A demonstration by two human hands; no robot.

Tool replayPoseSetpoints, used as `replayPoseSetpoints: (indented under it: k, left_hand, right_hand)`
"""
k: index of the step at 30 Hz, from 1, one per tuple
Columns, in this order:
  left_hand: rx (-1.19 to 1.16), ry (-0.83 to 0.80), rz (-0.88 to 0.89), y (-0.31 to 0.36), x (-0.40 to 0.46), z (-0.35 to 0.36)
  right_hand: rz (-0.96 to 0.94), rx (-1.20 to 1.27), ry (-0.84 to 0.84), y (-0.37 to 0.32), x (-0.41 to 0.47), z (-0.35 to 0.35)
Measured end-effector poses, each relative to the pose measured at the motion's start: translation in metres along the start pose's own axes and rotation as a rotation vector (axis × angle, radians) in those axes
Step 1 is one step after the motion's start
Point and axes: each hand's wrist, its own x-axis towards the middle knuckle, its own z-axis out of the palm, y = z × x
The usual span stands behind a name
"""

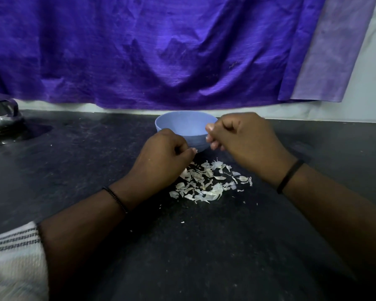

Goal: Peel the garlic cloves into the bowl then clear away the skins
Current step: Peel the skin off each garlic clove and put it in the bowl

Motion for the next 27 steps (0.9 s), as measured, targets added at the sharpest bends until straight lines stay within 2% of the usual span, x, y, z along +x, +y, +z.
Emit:
replayPoseSetpoints:
  k: [6, 9, 13, 15, 20, 23, 27]
  left_hand:
    - [-0.046, -0.080, -0.031, -0.003, -0.002, -0.005]
    - [-0.016, -0.044, -0.062, -0.004, 0.001, -0.008]
    - [-0.066, -0.016, -0.140, -0.006, 0.002, -0.009]
    - [-0.061, 0.014, -0.180, -0.007, 0.003, -0.011]
    - [-0.147, 0.103, -0.278, -0.014, 0.006, -0.014]
    - [-0.157, 0.118, -0.290, -0.014, 0.006, -0.013]
    - [-0.184, 0.163, -0.305, -0.015, 0.007, -0.012]
  right_hand:
    - [0.005, -0.239, -0.125, 0.016, -0.019, 0.000]
    - [-0.016, -0.231, -0.174, 0.016, -0.022, 0.006]
    - [-0.108, -0.336, -0.341, 0.008, -0.029, 0.018]
    - [-0.108, -0.374, -0.332, 0.008, -0.028, 0.016]
    - [-0.102, -0.349, -0.185, 0.013, -0.021, 0.016]
    - [-0.198, -0.330, -0.221, 0.006, -0.017, 0.032]
    - [-0.349, -0.458, -0.347, -0.006, -0.012, 0.052]
